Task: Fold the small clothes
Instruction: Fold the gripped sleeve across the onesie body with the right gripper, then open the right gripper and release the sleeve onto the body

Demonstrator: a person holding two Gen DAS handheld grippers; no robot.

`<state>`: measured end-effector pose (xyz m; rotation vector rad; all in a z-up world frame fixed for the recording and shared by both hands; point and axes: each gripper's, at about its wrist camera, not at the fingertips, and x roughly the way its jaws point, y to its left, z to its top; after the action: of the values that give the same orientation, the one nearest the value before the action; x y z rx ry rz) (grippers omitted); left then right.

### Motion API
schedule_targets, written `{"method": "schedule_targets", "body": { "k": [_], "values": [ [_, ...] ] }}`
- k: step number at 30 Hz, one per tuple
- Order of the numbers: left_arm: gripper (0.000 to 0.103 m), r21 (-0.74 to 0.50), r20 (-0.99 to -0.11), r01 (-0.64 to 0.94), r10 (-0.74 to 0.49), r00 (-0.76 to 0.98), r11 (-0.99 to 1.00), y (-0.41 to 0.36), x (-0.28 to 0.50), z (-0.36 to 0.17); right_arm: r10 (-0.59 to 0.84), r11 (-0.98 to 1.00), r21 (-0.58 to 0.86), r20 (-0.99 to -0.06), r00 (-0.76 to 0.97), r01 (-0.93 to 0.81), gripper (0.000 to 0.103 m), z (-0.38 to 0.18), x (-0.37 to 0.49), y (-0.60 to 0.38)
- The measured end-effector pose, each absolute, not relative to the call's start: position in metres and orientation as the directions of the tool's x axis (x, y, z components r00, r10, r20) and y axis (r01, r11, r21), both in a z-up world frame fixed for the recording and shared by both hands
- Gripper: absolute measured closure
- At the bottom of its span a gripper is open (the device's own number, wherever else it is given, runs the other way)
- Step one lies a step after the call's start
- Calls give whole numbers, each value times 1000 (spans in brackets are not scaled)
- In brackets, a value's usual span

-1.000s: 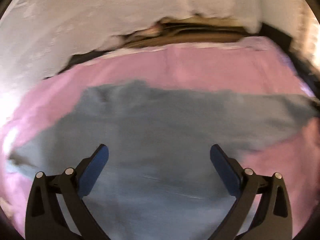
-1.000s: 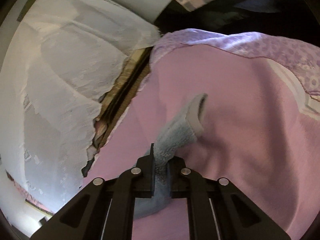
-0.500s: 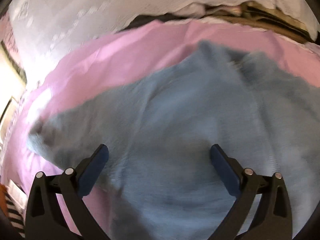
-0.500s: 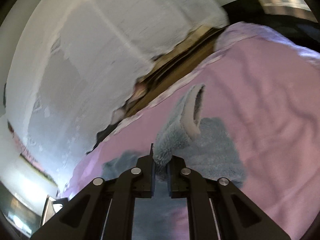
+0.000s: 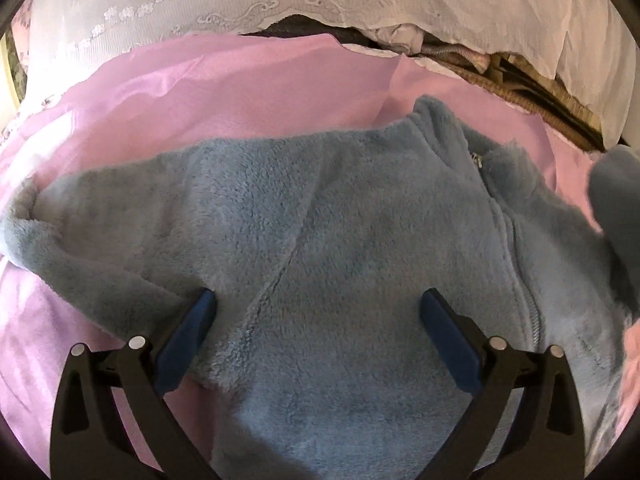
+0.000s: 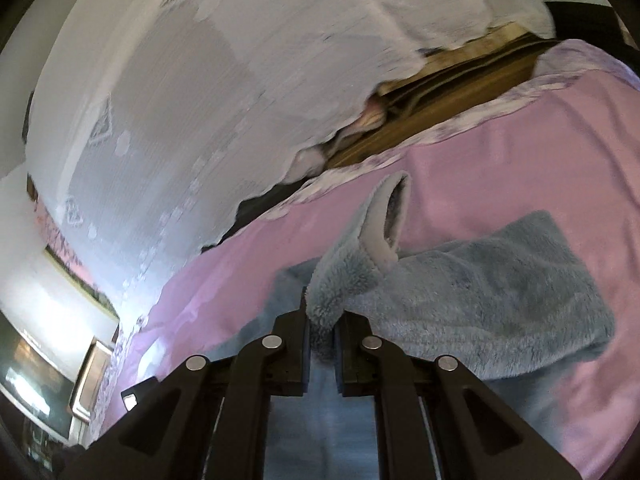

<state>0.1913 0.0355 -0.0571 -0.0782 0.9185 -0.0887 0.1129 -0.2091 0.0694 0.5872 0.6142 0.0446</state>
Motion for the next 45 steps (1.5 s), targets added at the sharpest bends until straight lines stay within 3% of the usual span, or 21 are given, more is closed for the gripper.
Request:
{"method": "schedule_targets", "body": {
  "k": [8,12,14,16,17,20,27,29,31,35,37,40,45],
  "values": [
    [4,-227,-759,-44,-148,634,973,70,197,-43,284,858,510,-574,768,65,93,39,145,-139],
    [4,-223,-744,-140,-75,664,965,90,198,-36,293,876,480,-611,735,50,93,24,155,-118],
    [4,-216,-747,-155,-61,662,964,94,201,-37,297,887,460,-642,707,45,88,15,160,-111],
    [4,-214,-753,-155,-62,655,965,93,202,-38,313,902,431,-700,642,30,54,0,168,-101],
    [4,-203,-753,-152,-54,656,967,92,202,-38,310,905,424,-712,630,33,51,-4,169,-101],
    [4,-186,-753,-146,-46,657,972,92,201,-37,317,902,430,-709,630,29,51,-2,163,-103],
    [4,-199,-731,-148,-47,680,969,97,194,-25,311,885,465,-566,764,-15,51,50,126,-143],
    [4,-190,-726,-145,-40,686,971,96,193,-22,220,911,410,-590,777,53,55,48,128,-149],
    [4,-177,-728,-139,-35,685,974,93,192,-22,131,938,325,-652,747,119,67,31,135,-148],
    [4,-113,-770,-100,-24,638,989,76,200,-36,87,980,174,-805,587,93,66,-16,160,-124],
    [4,-39,-800,-74,13,600,996,65,205,-48,44,991,110,-801,596,74,65,-18,159,-116],
    [4,83,-803,-44,93,589,996,49,207,-55,87,986,157,-785,613,60,61,-5,154,-119],
    [4,0,-805,-63,38,592,998,63,207,-51,49,978,175,-724,688,115,54,26,132,-148]
  ]
}}
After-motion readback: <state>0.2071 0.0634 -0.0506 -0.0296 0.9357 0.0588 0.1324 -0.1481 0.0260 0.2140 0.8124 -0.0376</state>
